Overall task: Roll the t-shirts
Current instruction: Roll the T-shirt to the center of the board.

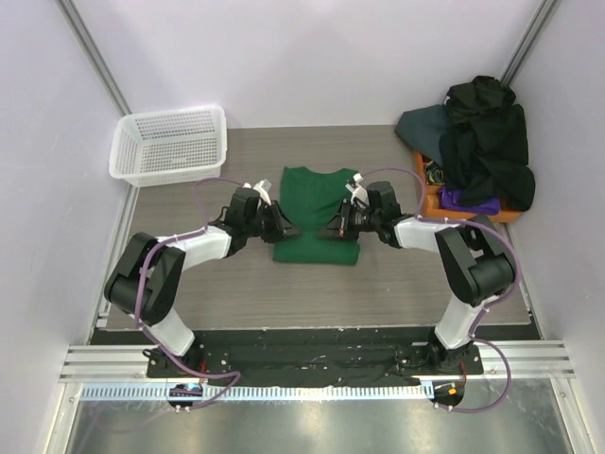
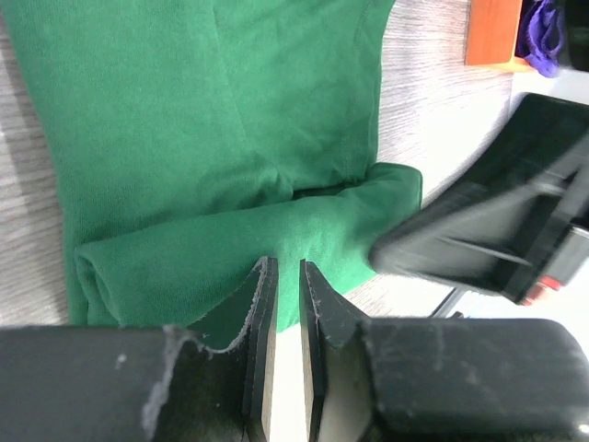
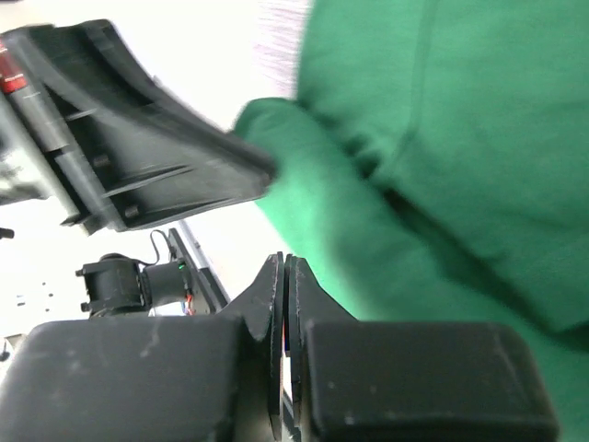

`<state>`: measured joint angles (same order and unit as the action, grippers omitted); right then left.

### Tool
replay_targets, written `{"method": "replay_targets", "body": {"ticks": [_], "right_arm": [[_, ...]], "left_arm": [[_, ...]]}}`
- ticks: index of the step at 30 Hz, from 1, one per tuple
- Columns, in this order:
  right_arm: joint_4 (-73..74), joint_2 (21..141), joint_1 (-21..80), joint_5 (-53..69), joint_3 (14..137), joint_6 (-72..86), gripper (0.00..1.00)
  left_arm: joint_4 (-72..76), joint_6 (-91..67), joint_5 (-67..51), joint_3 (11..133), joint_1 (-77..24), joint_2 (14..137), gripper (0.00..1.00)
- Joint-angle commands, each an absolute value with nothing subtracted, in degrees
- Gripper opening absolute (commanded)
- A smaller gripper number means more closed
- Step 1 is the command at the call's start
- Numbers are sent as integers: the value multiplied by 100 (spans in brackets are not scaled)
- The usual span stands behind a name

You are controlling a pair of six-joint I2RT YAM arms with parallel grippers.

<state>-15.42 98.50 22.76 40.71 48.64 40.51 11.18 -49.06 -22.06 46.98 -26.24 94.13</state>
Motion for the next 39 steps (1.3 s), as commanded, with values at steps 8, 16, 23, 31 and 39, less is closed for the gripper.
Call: {"method": "replay_targets", "body": {"ticks": [8, 16, 23, 31, 39], "right_arm": [[-2242, 11417, 1890, 4158, 5431, 4281, 1], [-933, 10233, 1898, 3718, 5485, 3534, 1], [-694, 9203, 1899, 3937, 4958, 3445, 1], [-1756, 9877, 1899, 4350, 4412, 3849, 1], [-1662, 10960, 1810, 3806, 4685, 3833, 1]], "left_arm": [[1468, -4772, -1749, 5185, -2531, 10362, 17], [1380, -4694, -1705, 5098, -2575, 9819, 18], [993, -4517, -1907, 4896, -2707, 8834, 19], [1564, -4737, -2505, 4834, -2786, 9648, 18], [1696, -4720, -1759, 4554, -2452, 10257, 17]]}}
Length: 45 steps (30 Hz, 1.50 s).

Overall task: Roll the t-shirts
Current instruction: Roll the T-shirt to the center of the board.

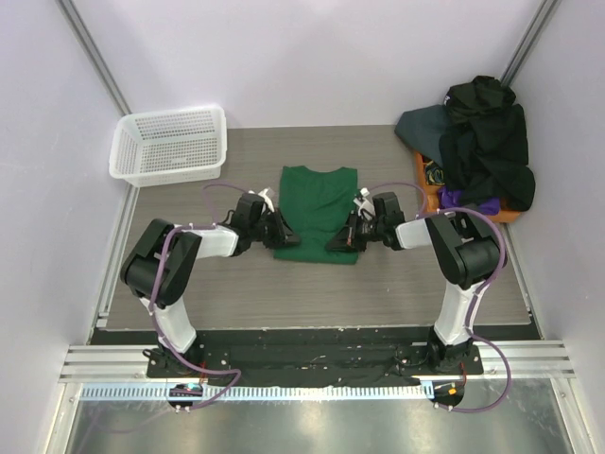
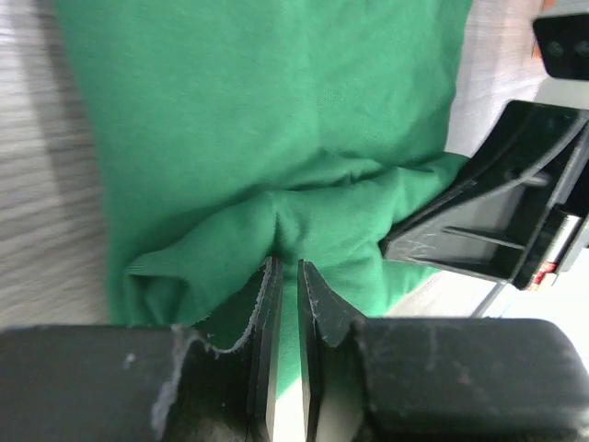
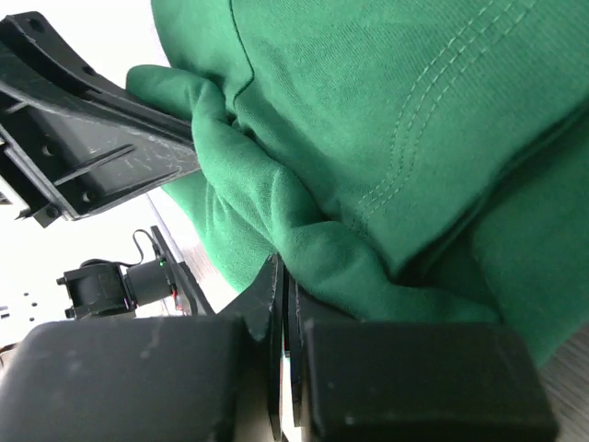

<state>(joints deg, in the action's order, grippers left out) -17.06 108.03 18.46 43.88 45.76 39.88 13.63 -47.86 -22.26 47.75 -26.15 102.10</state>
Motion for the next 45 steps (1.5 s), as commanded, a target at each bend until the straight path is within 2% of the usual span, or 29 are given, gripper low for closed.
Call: {"method": "replay_targets", "body": {"ticks": [1, 13, 18, 22, 25, 28, 29, 32, 38, 45], "right_arm": [[-1583, 10899, 1811, 3753, 4685, 3789, 1], [-1011, 9960, 2021, 3340, 3991, 3621, 1], [-1020, 9432, 2355, 3129, 3561, 3753, 1], [-862, 8922, 2435, 2980, 3480, 3683, 1], [-423, 8544, 2443, 2822, 3638, 3490, 5], [165, 8131, 2487, 2629, 3762, 3165, 19], [306, 7999, 2505, 2550, 3779, 2973, 28], [878, 7560, 2566, 2077, 3753, 2769, 38], [1564, 7049, 2856, 1302, 3630, 2487, 43], [1565, 7426, 3287, 748, 3744, 2452, 44]], "left_arm": [[1714, -4694, -1697, 4509, -2443, 10248, 17], [1846, -4720, -1740, 3719, -2513, 9818, 17], [1907, -4755, -1749, 3051, -2584, 9124, 17], [1627, -4597, -1522, 2970, -2602, 8632, 23], [1100, -4352, -1468, 3216, -2593, 8342, 30], [757, -4228, -1565, 3445, -2637, 7983, 37], [643, -4167, -1504, 3515, -2654, 7876, 39], [194, -3999, -1363, 3472, -2742, 7375, 44], [-202, -3911, -1072, 2884, -2839, 6506, 46], [-132, -3745, -668, 2417, -2997, 6302, 47]]}}
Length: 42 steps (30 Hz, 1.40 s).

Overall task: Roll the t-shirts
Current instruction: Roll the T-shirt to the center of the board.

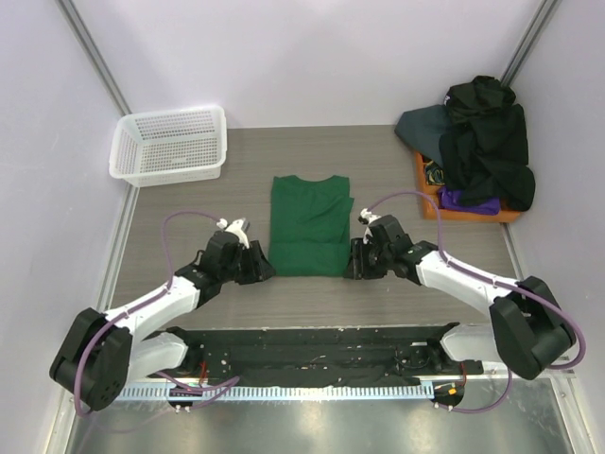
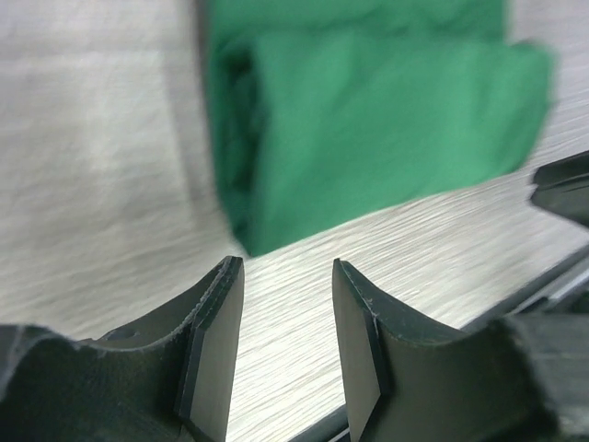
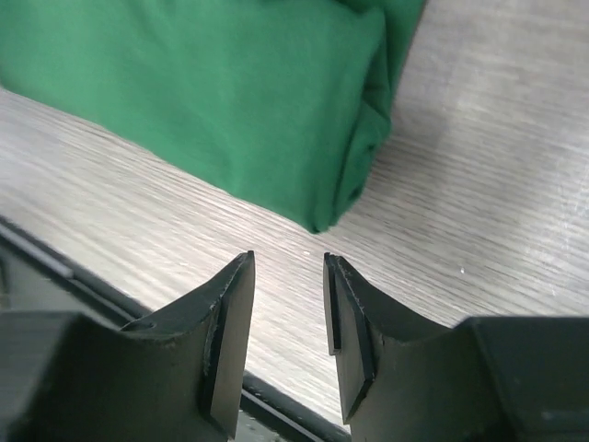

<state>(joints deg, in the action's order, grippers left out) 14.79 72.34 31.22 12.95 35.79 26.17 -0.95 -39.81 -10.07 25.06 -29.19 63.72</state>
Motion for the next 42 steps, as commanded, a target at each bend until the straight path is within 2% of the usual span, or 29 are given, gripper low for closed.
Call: {"method": "replay_targets", "body": {"ticks": [1, 12, 15, 17, 18, 19, 20, 22, 36, 42], "right_arm": [[1538, 7479, 3305, 738, 3762, 2452, 44], [1248, 8112, 3357, 650, 4025, 2373, 44], [1161, 8226, 3349, 764, 4052, 2356, 38], [1064, 8279, 3357, 896, 4052, 2364, 25], [1046, 8288, 3357, 931, 4060, 2364, 19], [1055, 8314, 3357, 975, 4061, 2382, 8], [1063, 8314, 3357, 1036, 4069, 2382, 3], [1107, 8210, 3366, 1089, 4052, 2399, 1], [1758, 6435, 3639, 1450, 3173, 3041, 1], [1977, 6258, 3639, 1477, 3260, 3067, 1]], "left_arm": [[-97, -3709, -642, 2400, -3006, 6337, 47], [351, -3586, -633, 2628, -3085, 7119, 48], [448, -3603, -711, 2689, -3094, 7251, 46], [483, -3595, -738, 2716, -3094, 7339, 43], [483, -3595, -747, 2751, -3094, 7365, 35], [466, -3595, -747, 2760, -3094, 7400, 28], [440, -3603, -756, 2768, -3102, 7400, 15], [309, -3630, -773, 2795, -3111, 7322, 1], [-939, -4341, -1028, 2347, -3419, 5617, 0], [-1204, -4368, -1019, 2627, -3428, 5835, 0]]}}
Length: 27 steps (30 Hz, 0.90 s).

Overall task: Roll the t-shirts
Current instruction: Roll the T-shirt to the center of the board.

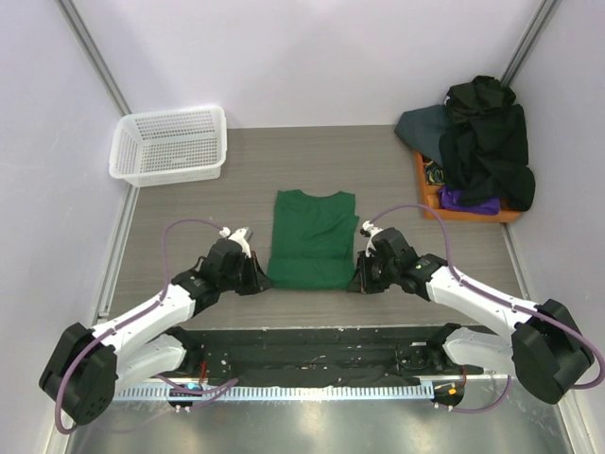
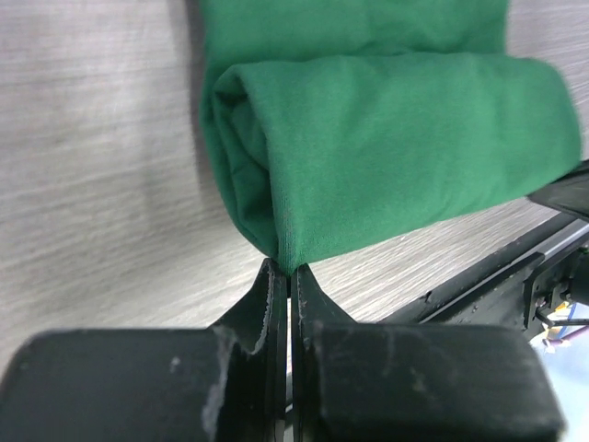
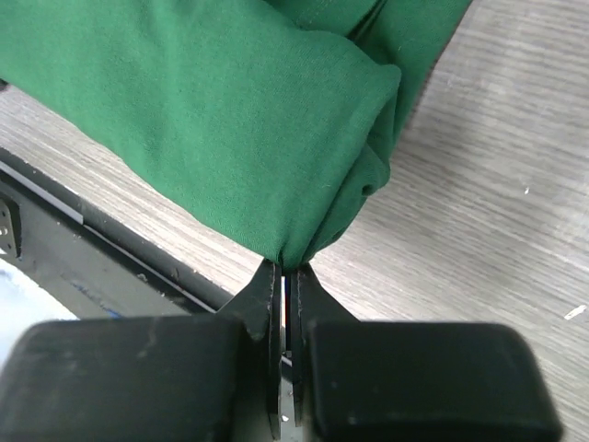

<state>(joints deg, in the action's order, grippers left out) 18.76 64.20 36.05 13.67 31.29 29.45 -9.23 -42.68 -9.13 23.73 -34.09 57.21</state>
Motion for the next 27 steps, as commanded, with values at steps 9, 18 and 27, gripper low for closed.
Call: {"method": "replay_targets", "body": {"ticks": [9, 18, 27], "right_arm": [[2311, 6749, 3604, 1433, 4069, 2918, 1], [2356, 7460, 3139, 1898, 4737, 2734, 1], [2075, 8024, 2216, 2724, 5027, 2707, 1]], "left_arm": [[-1353, -4377, -1037, 3251, -3366, 6398, 2], [-1293, -4376, -1502, 3797, -2726, 6899, 2], [-906, -4517, -2241, 4526, -2180, 7971, 3]]}}
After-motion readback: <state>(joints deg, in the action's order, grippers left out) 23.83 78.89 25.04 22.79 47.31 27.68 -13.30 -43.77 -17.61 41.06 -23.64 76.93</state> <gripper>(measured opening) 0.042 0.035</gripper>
